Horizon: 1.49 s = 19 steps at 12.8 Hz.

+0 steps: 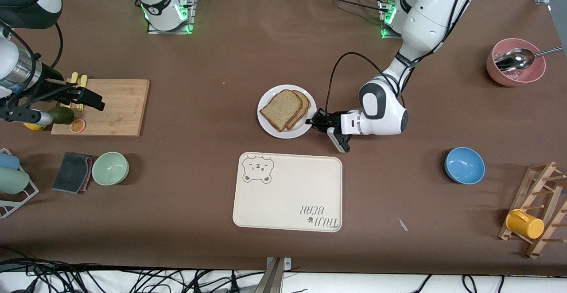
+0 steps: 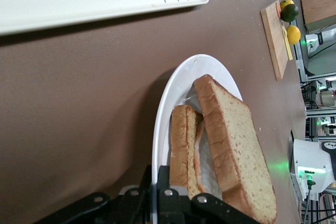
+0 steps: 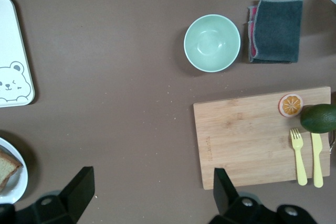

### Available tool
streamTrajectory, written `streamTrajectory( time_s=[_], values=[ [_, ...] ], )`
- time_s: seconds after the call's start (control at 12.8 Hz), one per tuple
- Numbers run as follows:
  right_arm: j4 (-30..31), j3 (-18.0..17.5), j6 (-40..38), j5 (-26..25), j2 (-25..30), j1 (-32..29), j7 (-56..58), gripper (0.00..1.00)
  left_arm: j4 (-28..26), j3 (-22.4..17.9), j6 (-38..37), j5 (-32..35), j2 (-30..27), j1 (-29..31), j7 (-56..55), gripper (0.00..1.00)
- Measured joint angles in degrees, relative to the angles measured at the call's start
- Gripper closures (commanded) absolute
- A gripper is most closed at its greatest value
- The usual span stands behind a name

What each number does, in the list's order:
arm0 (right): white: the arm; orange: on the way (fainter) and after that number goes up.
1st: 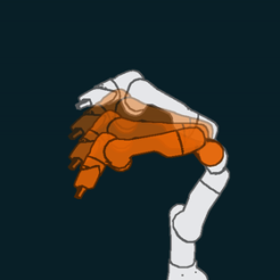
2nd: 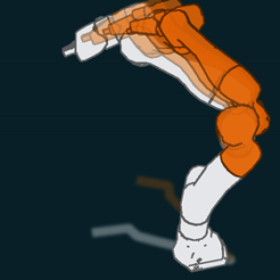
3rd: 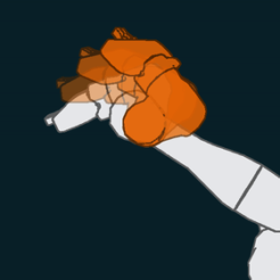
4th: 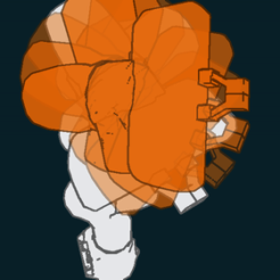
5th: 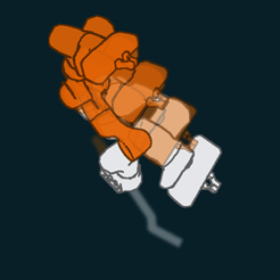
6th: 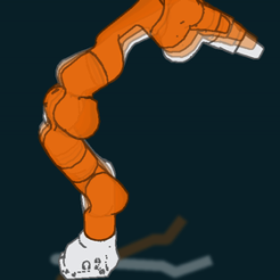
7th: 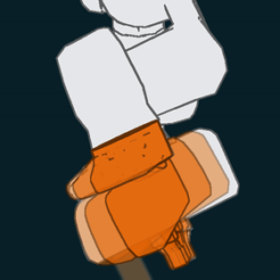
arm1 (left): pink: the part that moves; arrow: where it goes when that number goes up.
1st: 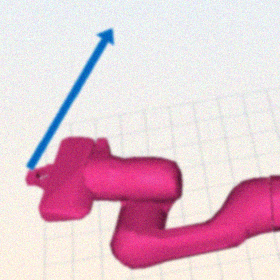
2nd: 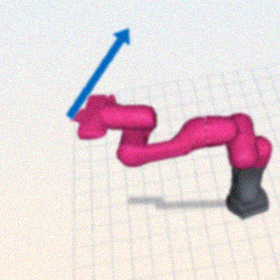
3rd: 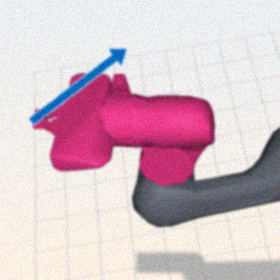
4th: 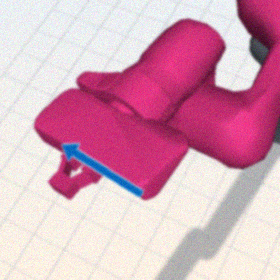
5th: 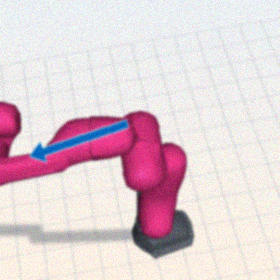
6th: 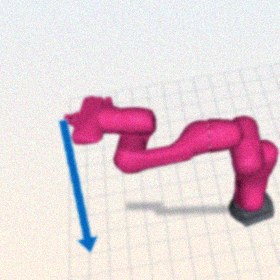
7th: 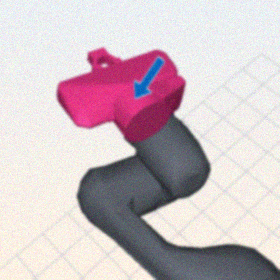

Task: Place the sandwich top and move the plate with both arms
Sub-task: 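Grip the plate rim with the left gripper, then slide the plate with the left gripper onto the bear tray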

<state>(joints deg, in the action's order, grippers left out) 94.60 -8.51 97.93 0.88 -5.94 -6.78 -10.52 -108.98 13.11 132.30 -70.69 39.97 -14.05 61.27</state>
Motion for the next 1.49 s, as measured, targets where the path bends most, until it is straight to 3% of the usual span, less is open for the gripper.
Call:
streamTrajectory(
  time_s=[0.94,1.49],
  values=[
    [-0.3,0.8,-2.0,0.0,-0.9,-0.9,2.2,0.00,0.2,-0.2,-3.7,-3.6,0.0,3.2,-3.1,1.00],
    [-1.1,0.9,-1.9,0.0,0.3,1.5,2.5,0.00,9.9,-0.6,-5.2,-3.6,-0.3,5.7,-16.7,1.00]
  ],
)
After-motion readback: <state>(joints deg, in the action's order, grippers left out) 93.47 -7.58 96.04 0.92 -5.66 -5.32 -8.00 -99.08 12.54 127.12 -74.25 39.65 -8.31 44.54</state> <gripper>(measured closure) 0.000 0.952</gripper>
